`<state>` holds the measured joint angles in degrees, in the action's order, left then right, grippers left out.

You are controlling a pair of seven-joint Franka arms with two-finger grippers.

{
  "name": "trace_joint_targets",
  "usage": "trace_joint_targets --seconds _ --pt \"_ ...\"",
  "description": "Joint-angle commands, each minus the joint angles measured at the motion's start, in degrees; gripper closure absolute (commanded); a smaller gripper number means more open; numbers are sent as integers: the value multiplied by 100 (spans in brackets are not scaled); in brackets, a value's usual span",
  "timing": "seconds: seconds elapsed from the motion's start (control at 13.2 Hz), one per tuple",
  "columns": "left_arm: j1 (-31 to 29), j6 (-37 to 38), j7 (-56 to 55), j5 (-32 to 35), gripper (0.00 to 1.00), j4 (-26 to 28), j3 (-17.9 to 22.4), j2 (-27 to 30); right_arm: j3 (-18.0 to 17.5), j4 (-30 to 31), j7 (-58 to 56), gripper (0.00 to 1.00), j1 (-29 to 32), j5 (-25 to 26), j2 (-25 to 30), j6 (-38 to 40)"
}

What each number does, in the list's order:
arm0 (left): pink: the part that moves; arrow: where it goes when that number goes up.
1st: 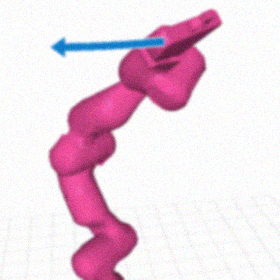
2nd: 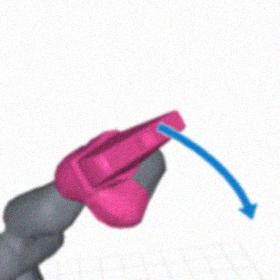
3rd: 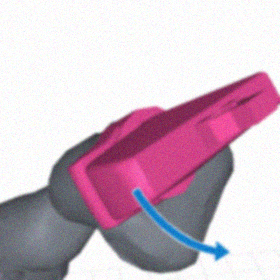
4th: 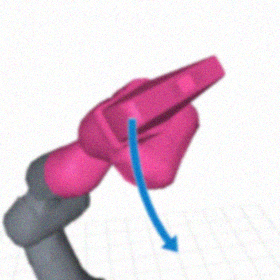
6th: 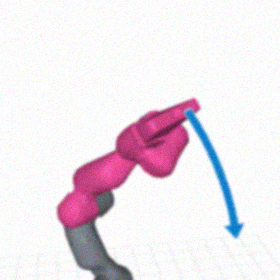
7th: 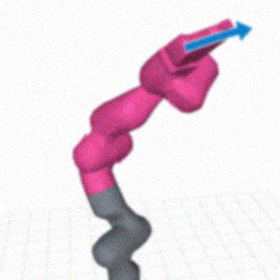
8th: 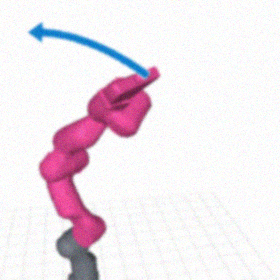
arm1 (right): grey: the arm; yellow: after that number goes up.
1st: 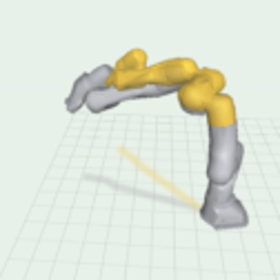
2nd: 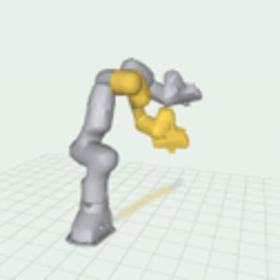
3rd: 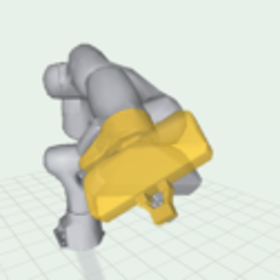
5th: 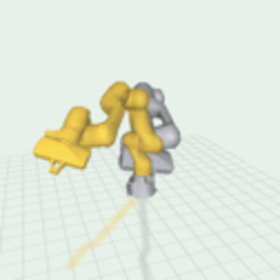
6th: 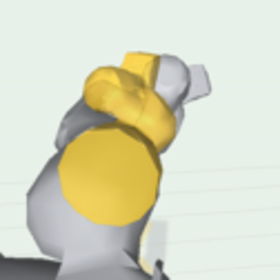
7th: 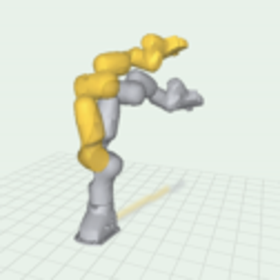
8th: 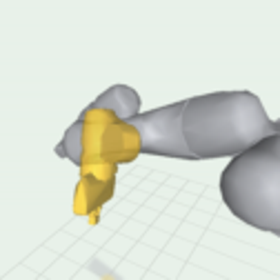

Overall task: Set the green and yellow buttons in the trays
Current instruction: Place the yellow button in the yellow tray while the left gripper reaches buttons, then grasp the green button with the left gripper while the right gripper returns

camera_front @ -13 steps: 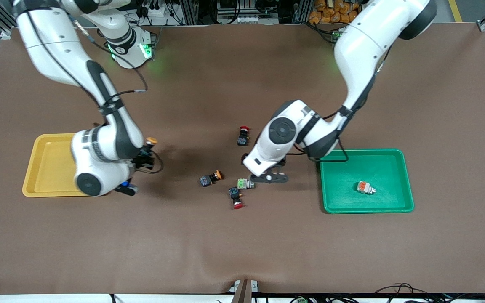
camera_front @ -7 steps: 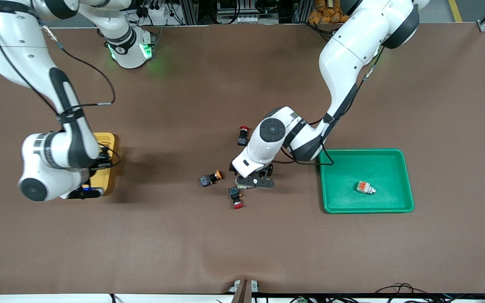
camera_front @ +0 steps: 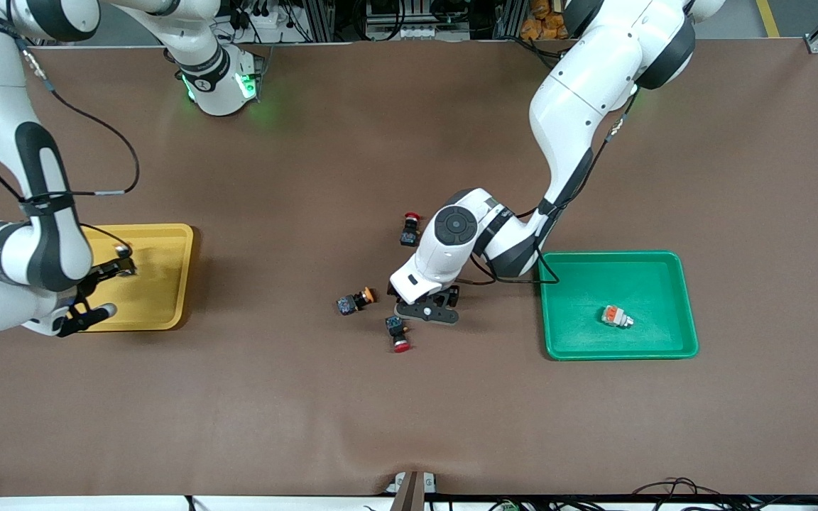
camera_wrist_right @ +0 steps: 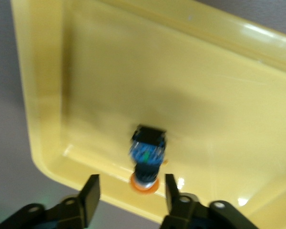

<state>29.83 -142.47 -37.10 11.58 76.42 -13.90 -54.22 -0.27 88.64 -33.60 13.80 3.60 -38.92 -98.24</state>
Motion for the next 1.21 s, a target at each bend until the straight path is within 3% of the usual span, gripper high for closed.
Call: trace_joint_targets --seconds 0.0,0.61,0.83,1.06,1.14 --pt "75 -219 10 90 0 -242 80 -176 -88 -277 63 0 18 -244 -177 121" --pt "93 -263 1 90 0 -312 80 -352 -140 -277 2451 0 -648 -508 -98 753" --pt "146 -263 28 90 0 -321 80 -370 -140 -277 3734 0 -1132 -947 -72 973" --pt "146 -263 36 90 51 -321 80 -361 -149 -268 4641 0 -1537 -1219 -63 991" --pt "146 -263 45 98 62 -321 80 -361 -149 -268 4896 0 -1625 -1308 -63 991"
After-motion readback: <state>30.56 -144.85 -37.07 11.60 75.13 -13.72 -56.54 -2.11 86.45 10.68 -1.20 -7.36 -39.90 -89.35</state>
